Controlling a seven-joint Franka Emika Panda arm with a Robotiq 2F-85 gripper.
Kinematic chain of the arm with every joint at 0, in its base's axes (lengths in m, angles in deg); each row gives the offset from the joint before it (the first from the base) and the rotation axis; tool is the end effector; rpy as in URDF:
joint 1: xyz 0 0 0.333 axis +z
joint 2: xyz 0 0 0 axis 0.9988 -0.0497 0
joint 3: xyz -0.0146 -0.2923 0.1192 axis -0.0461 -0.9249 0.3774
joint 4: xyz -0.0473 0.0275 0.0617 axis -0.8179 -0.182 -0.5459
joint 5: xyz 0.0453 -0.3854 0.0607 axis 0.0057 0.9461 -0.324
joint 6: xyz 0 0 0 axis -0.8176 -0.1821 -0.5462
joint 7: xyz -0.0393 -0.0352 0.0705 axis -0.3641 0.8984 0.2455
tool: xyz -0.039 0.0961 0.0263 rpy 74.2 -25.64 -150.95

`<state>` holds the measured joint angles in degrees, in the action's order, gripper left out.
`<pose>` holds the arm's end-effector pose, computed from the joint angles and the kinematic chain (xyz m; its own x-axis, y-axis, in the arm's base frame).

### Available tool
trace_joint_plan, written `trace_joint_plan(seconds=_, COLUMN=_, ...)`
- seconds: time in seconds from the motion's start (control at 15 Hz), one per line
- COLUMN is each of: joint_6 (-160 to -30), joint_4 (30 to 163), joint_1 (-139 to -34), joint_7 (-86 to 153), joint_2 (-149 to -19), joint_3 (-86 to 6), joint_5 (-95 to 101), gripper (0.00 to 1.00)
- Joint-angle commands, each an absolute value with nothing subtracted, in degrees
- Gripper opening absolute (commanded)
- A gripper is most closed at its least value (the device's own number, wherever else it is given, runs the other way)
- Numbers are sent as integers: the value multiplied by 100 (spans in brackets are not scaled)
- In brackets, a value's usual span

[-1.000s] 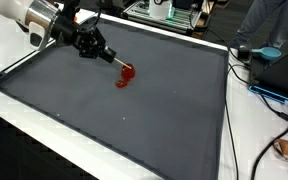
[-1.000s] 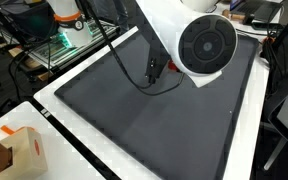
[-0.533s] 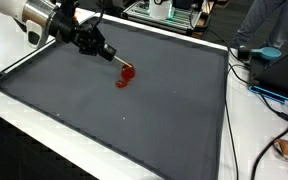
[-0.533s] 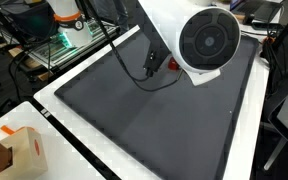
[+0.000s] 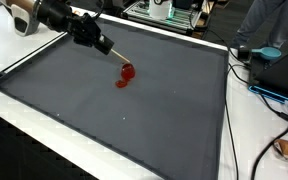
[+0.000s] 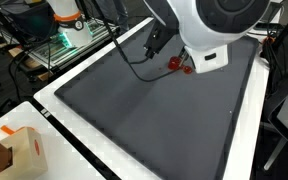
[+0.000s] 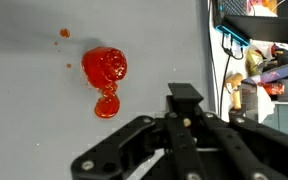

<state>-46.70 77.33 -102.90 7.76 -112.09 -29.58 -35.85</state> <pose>0.6891 -0.0636 0.2866 0.9528 0.1709 -0.2510 -0.0681 -0.6854 -0.7250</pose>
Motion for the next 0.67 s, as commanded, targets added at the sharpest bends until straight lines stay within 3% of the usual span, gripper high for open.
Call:
trace_joint_plan(seconds=0.0, joint_6=-4618, joint_4=7690, joint_1=-10092, joint_7=1330, joint_2=-11009, joint_3=-3133, joint_5=-3522, gripper=3)
trace_joint_plan(seconds=0.6, joint_6=-4624, joint_4=7517, joint_1=-9562, joint_7=2336, joint_2=-10761, joint_3=-3348, joint_5=-2566, gripper=3)
